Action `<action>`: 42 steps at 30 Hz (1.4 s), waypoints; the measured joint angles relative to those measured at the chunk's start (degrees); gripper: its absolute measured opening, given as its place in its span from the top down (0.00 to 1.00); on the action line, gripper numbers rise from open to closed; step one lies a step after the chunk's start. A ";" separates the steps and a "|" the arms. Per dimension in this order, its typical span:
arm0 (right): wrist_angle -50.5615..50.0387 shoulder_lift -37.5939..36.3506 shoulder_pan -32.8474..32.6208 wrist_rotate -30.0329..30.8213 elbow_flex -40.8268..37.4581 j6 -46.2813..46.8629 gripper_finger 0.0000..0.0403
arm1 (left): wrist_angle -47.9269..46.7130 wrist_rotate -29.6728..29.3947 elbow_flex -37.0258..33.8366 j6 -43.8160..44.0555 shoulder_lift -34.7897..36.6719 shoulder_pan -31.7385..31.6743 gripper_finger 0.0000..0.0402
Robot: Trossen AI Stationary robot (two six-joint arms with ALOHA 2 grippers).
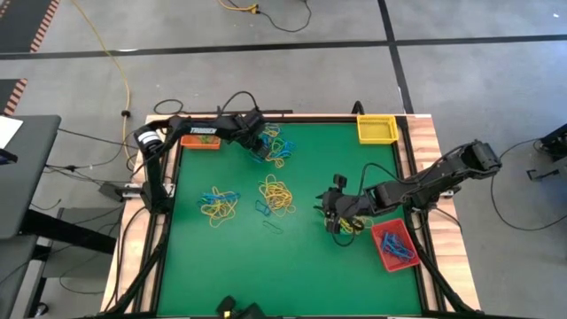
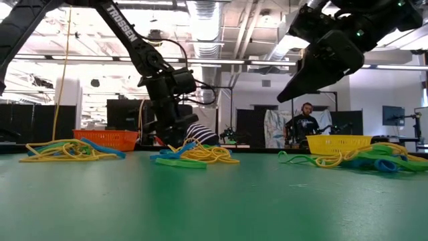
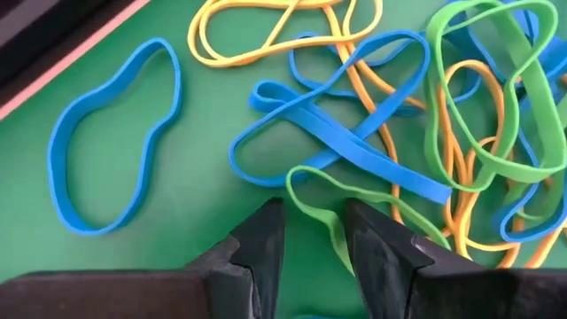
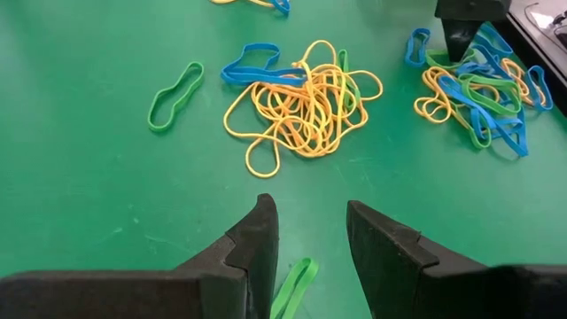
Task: Sort rubber bands into baskets
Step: Put the green rubber band into the orange bin
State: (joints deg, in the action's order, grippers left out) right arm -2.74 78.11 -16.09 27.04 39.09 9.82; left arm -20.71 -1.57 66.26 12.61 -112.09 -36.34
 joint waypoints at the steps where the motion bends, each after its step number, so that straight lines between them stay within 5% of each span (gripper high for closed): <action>1: 0.01 -0.02 -0.03 0.01 0.00 0.00 0.59 | -0.13 -0.06 0.31 -0.34 0.01 0.08 0.75; 9: -0.03 0.00 0.08 0.01 0.00 -0.24 0.59 | -7.04 1.02 5.59 -7.73 -0.63 0.87 0.99; 14: -0.06 0.00 0.08 0.01 0.00 -0.26 0.59 | -18.30 -0.86 9.85 -10.88 -0.68 1.18 1.00; 26: -1.16 0.00 0.08 0.01 0.00 -0.44 0.59 | -40.86 -18.65 17.75 -17.93 7.30 -1.16 1.00; 42: -1.56 0.00 0.08 0.01 0.00 0.20 0.59 | -47.29 -19.29 16.79 -14.98 18.51 -15.45 1.00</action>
State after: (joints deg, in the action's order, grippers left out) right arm -4.29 78.11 -16.01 27.05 39.09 10.02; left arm -68.00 -20.86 83.04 -2.37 -93.59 -51.78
